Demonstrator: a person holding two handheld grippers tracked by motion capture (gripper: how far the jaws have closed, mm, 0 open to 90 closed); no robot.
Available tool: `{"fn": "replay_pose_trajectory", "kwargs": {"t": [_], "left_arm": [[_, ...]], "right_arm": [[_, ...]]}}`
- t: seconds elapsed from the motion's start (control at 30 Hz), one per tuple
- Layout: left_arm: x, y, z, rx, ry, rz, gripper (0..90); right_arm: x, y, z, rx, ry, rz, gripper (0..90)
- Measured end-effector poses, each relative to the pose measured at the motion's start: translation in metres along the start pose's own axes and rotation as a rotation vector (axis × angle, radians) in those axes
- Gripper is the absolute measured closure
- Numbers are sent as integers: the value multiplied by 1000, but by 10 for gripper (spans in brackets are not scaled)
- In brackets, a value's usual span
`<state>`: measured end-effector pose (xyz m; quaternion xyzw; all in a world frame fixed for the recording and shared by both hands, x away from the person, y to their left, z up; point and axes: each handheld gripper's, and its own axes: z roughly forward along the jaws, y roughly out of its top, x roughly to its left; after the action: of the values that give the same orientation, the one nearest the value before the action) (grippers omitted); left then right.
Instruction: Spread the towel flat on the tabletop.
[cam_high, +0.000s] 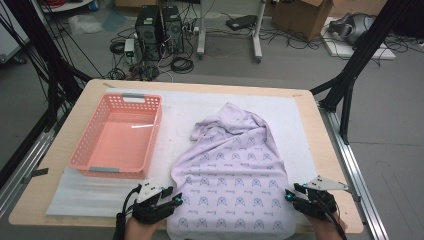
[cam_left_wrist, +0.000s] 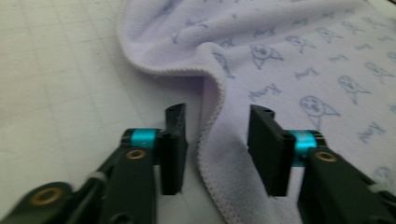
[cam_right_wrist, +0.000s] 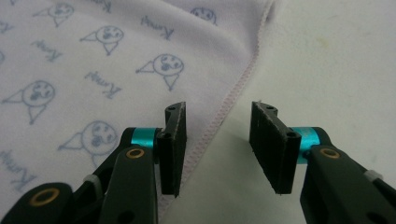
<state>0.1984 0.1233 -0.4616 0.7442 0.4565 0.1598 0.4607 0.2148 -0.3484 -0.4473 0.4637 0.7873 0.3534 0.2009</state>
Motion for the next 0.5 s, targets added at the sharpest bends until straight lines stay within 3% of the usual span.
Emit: {"fn": "replay_pose_trajectory", "kwargs": {"t": [0.03, 0.07, 0.13, 0.17, 0.23, 0.33, 0.5], "left_arm": [[2, -1, -1, -1, 0, -11, 787], [5, -1, -2, 4, -24, -48, 868], [6, -2, -5, 10, -39, -52, 876], [6, -3, -7, 17, -43, -53, 878], [6, -6, -12, 19, -42, -55, 879], [6, -12, -22, 25, -51, -69, 880], [-2, -22, -38, 41, -79, -52, 873]], "right_arm": [[0, 0, -1, 4, 5, 12, 599], [1, -1, -1, 7, 12, 14, 666], [2, 0, -3, 24, 45, 6, 853], [4, 1, -4, 26, 43, -19, 874], [6, 1, -7, 49, 51, -23, 882], [4, -3, -14, 53, 79, -13, 884], [9, -13, -29, 71, 97, -18, 884]]}}
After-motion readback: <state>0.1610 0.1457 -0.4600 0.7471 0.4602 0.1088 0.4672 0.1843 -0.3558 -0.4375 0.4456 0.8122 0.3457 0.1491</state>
